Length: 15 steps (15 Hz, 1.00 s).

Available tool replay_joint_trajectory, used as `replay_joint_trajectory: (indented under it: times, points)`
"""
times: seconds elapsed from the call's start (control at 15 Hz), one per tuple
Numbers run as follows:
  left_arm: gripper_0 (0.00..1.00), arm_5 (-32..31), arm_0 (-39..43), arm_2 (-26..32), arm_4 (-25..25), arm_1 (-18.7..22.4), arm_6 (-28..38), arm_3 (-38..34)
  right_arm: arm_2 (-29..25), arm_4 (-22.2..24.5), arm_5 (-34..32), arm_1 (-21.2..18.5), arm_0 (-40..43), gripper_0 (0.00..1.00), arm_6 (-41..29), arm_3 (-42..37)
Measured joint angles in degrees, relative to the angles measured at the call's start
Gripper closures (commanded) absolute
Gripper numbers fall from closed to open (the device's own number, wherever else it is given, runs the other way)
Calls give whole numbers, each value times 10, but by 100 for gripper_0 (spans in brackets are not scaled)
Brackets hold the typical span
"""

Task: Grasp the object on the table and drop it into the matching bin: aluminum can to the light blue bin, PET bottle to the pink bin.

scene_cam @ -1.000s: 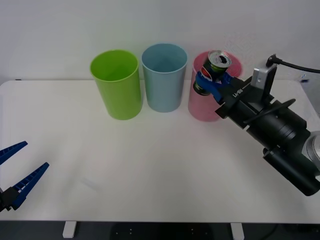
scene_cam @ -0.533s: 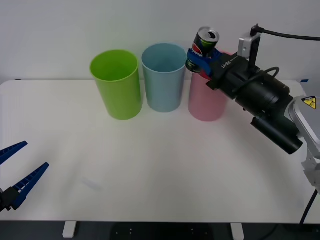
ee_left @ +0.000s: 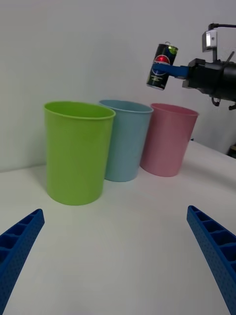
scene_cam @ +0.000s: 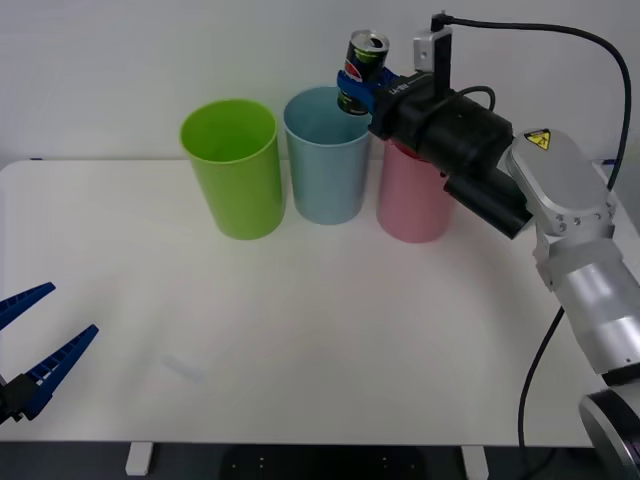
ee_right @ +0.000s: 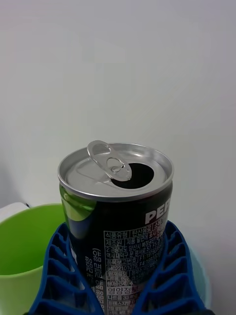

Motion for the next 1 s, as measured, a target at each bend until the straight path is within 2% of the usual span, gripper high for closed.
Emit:
replay_joint_trajectory:
  times: [0.2,0.47,0.6,0.87,0.93,1.0]
  points:
    - [0,0,0,0,0,0,0,0,-18,25,0,36,-67,100,6,95]
    - [0,0,0,0,0,0,0,0,-79,85,14,92,-154,100,19,219]
    - [0,0,0,0,0,0,0,0,-84,89,28,103,-173,100,24,247]
    - [0,0,0,0,0,0,0,0,-84,90,37,105,-175,100,32,251]
    - [0,0,0,0,0,0,0,0,-84,90,37,105,-175,79,34,250]
    - [0,0,0,0,0,0,0,0,-83,90,37,105,-175,0,36,250]
